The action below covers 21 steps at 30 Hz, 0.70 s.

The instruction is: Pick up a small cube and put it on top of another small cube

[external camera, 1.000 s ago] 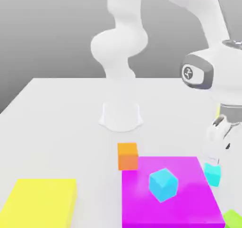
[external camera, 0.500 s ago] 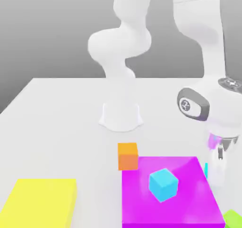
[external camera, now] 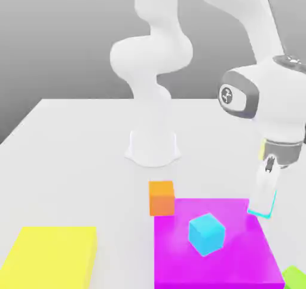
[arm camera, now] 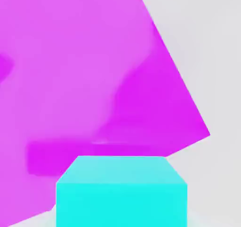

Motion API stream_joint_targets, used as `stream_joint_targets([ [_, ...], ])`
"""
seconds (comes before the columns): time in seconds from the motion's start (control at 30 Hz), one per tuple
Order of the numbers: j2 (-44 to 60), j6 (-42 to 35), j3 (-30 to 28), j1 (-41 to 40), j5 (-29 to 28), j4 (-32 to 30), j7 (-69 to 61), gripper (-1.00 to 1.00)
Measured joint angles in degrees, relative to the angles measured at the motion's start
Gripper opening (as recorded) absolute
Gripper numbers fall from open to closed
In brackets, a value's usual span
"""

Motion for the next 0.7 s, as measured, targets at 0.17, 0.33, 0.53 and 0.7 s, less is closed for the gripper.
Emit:
stream_joint_targets([
  [0.17, -5.4, -8.6, -2.5, -7.3, 1.1, 3.2, -0.8, -1.0],
  [0.33, -5.8, -10.1, -2.8, -8.7, -0.2, 4.0, 0.2, -1.0],
  [0.53, -3.9, -8.5, -2.6, -9.1, -2.6, 3.7, 1.9, -1.0],
  [0.7, -2.1, -7.1, -1.8, -10.2, -3.5, 3.5, 2.6, -1.0],
])
